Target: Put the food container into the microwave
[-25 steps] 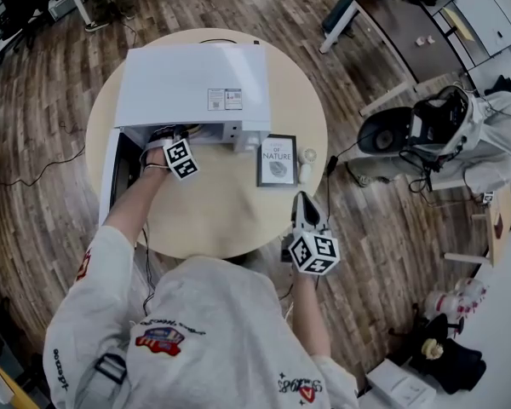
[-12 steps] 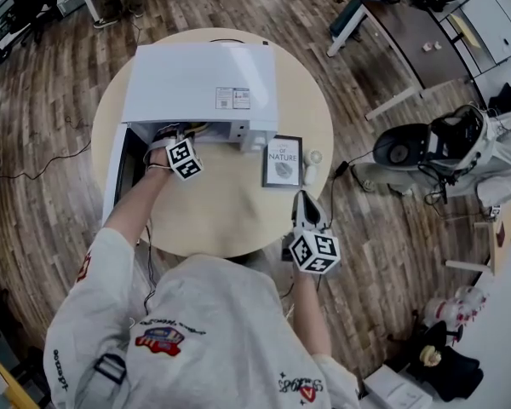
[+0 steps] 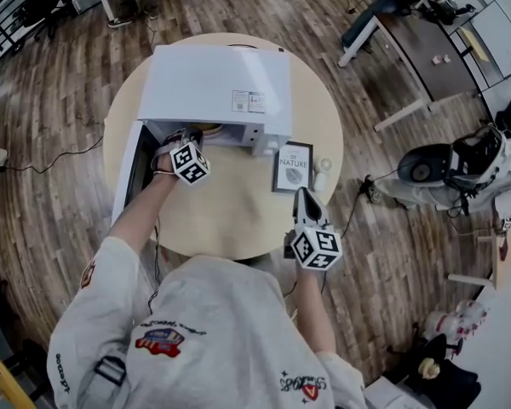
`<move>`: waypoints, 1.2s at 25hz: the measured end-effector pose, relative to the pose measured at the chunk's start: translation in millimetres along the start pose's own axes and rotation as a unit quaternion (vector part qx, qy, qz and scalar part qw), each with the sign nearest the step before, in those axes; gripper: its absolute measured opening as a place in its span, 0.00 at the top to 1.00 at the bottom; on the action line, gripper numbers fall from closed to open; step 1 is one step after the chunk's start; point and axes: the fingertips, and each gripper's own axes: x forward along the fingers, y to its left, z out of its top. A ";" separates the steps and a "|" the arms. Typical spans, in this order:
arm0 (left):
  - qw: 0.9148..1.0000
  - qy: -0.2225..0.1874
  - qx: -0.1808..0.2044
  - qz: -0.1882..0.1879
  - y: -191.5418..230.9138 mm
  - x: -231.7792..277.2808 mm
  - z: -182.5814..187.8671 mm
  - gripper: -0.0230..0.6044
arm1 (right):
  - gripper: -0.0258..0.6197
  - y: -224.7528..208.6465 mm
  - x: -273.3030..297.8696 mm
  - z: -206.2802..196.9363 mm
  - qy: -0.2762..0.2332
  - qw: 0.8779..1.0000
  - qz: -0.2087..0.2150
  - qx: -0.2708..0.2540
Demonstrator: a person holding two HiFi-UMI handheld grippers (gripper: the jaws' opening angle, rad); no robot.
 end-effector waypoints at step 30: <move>0.943 -0.152 -0.292 0.054 47.1 -163.4 -14.5 0.96 | 0.97 110.3 82.2 11.5 0.008 0.990 0.124 -0.064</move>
